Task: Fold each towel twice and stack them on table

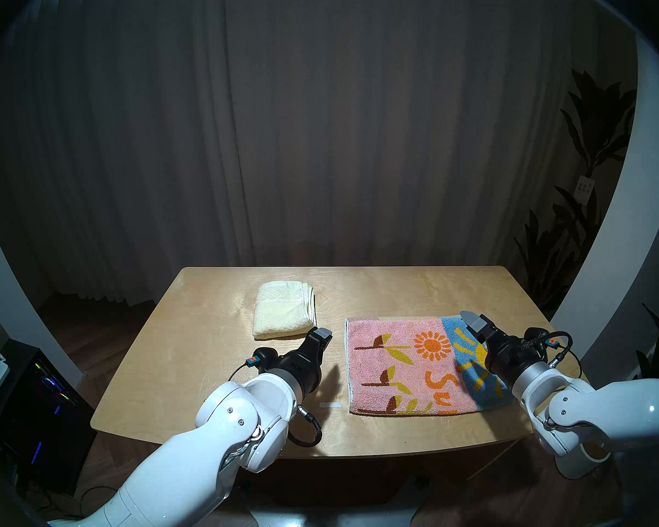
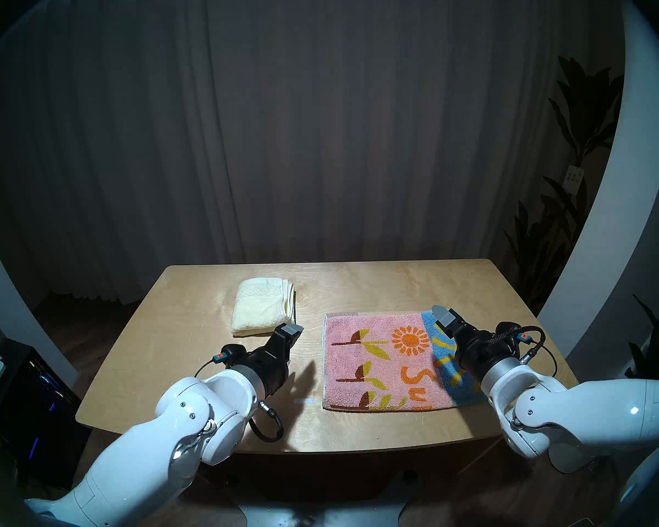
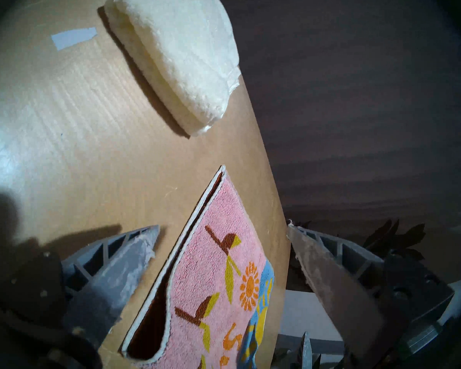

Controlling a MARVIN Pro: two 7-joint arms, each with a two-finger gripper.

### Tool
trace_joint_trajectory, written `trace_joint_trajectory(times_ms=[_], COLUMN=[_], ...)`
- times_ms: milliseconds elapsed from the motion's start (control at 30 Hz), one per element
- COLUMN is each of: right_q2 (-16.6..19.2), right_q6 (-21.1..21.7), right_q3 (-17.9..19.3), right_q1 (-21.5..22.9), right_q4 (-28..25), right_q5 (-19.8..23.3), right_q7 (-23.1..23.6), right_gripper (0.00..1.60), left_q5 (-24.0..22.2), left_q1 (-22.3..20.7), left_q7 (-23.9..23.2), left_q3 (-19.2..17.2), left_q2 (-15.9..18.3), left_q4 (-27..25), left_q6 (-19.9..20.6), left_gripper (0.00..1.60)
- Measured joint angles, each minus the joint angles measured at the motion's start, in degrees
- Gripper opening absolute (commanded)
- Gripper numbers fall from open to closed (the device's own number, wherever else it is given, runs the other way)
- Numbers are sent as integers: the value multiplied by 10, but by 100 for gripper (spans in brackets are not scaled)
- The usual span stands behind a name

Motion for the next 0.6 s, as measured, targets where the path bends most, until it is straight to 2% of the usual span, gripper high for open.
trace_joint_trajectory(times_ms=[233,600], right_q2=[0,0], right_q6=[-2,-2], right_q3=[-5,-39], right_q1=[-10,-35], right_q4=[26,12], right_q5=[22,50], right_q7=[31,83], right_gripper=[160,160], left_q5=[-47,-103], left_q1=[15,34], left_q7=[1,0], left_q3=[-16,-30], left_q2=[14,29], left_q4=[-16,-27], left_q6=[20,46], left_gripper=[160,160])
